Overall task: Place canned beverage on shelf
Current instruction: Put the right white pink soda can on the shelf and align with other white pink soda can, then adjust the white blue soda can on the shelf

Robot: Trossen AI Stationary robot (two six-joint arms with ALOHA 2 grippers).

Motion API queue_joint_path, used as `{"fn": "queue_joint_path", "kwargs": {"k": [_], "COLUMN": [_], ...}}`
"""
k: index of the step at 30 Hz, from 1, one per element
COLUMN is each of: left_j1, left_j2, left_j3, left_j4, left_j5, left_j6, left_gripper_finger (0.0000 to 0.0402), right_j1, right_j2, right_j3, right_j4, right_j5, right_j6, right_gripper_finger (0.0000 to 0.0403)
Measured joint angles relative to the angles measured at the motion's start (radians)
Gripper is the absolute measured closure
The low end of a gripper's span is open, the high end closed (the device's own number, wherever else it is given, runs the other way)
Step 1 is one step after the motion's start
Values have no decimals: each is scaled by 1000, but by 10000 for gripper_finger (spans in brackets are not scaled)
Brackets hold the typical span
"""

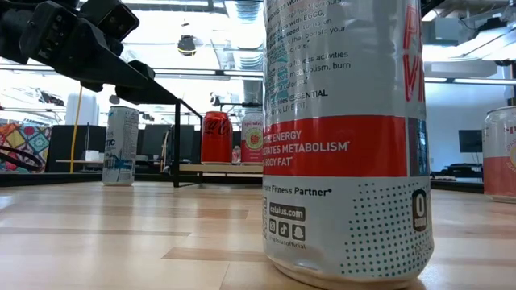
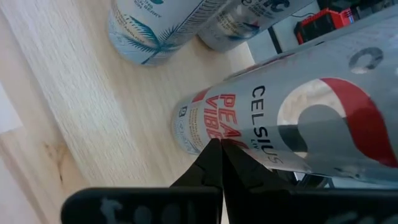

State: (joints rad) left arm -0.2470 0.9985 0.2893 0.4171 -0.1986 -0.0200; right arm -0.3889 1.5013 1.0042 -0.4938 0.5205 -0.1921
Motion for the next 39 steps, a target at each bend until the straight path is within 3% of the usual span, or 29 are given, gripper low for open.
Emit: {"fn": "queue_joint_path", "kwargs": {"k": [6, 11, 19, 28, 39], "left_j1": [0, 0, 0, 0, 0], "left_j2": [0, 0, 0, 0, 0], "left_j3": [0, 0, 0, 0, 0], "left_j4": [0, -7, -8, -8, -8], "left_j5": [0, 0, 0, 0, 3], "left_j6": [2, 4, 16, 2, -2], "left_gripper_finger": [24, 24, 24, 24, 24], "right_j1": [18, 100, 215, 169, 110], "right_j2": [0, 0, 0, 16, 77], "right_j3": [0, 25, 77, 77, 77], "right_j4": [-29, -87, 84, 232, 295], "right_j5": [-7, -25, -26, -95, -92], "right_j6": [2, 31, 10, -18, -26], "right_gripper_finger": [382, 382, 382, 382, 382]}}
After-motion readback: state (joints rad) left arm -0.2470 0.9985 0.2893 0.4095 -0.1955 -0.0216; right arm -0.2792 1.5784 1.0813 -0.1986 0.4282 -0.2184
